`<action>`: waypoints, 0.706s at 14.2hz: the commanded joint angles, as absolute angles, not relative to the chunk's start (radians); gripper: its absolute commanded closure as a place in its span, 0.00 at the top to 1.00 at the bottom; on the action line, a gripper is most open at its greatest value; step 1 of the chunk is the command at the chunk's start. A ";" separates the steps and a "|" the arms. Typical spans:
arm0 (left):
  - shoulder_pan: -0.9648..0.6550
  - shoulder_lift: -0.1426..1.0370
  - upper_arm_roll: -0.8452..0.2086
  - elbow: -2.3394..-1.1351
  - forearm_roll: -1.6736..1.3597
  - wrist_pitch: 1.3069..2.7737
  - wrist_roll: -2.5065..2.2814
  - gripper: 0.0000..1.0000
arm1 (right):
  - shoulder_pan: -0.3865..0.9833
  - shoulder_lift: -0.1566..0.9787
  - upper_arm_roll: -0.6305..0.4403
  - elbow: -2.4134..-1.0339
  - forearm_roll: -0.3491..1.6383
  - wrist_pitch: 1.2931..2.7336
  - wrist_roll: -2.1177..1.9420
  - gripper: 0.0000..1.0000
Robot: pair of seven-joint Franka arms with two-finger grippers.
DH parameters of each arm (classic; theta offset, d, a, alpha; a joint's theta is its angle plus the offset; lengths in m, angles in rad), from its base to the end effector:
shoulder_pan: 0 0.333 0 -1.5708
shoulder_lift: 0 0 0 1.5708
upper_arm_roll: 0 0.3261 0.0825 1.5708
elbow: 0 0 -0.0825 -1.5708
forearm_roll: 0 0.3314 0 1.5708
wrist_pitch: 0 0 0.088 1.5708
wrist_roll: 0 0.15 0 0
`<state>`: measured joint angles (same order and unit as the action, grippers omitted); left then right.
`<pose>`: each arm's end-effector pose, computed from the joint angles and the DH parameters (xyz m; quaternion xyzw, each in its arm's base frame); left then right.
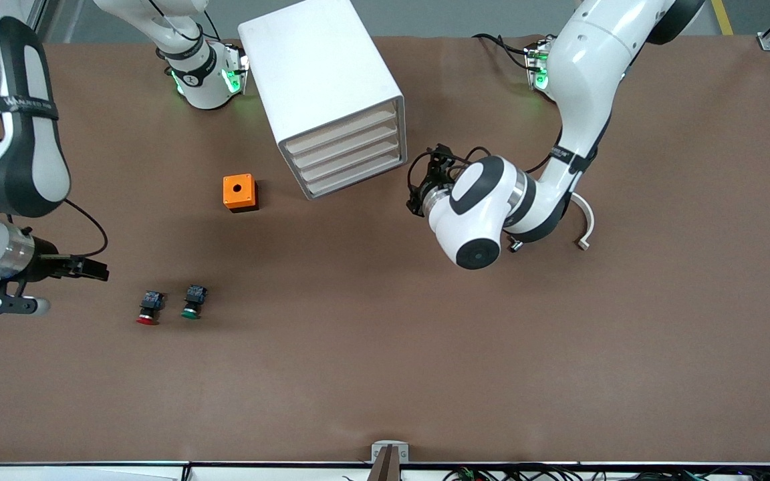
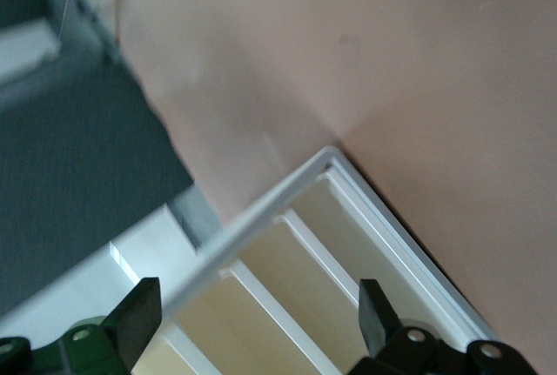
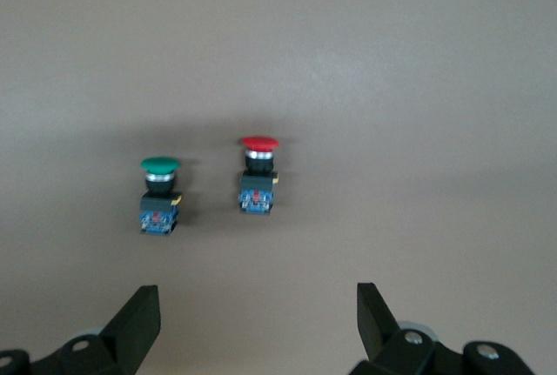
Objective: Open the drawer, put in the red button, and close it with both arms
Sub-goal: 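Reach the left gripper to the cabinet drawer while the right gripper reaches the red button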
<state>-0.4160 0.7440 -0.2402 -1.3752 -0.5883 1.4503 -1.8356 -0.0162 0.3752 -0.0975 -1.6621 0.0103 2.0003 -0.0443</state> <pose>0.4415 -0.4152 0.2890 -0.6962 -0.5400 0.4422 0.1678 0.6085 -0.0627 0.3786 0.9992 -0.0339 -0.0186 0.0118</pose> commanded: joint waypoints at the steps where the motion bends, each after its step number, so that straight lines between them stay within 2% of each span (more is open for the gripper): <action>1: -0.416 0.828 -0.235 -1.309 -0.697 1.439 -2.030 1.00 | -0.034 0.438 -0.089 -1.683 0.018 2.107 -0.041 1.00; 5: -0.420 0.893 -0.232 -1.310 -0.813 1.439 -2.149 0.99 | -0.041 0.501 -0.087 -1.782 0.020 2.333 -0.026 1.00; 6: -0.420 0.911 -0.235 -1.310 -0.816 1.439 -2.170 0.96 | -0.041 0.514 -0.086 -1.807 0.021 2.382 0.001 1.00; 7: -0.420 0.928 -0.238 -1.310 -0.825 1.437 -2.178 0.87 | -0.038 0.534 -0.084 -1.822 0.021 2.422 0.021 1.00; 10: -0.425 0.959 -0.236 -1.315 -0.914 1.437 -2.177 0.73 | -0.029 0.583 -0.083 -1.829 0.124 2.445 0.046 1.00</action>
<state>-0.4169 0.9316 -0.2367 -1.3403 -0.8633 1.4509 -2.1516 -0.0270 0.5664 -0.0945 -1.8238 0.0563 2.4327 0.0276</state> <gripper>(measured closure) 0.207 0.000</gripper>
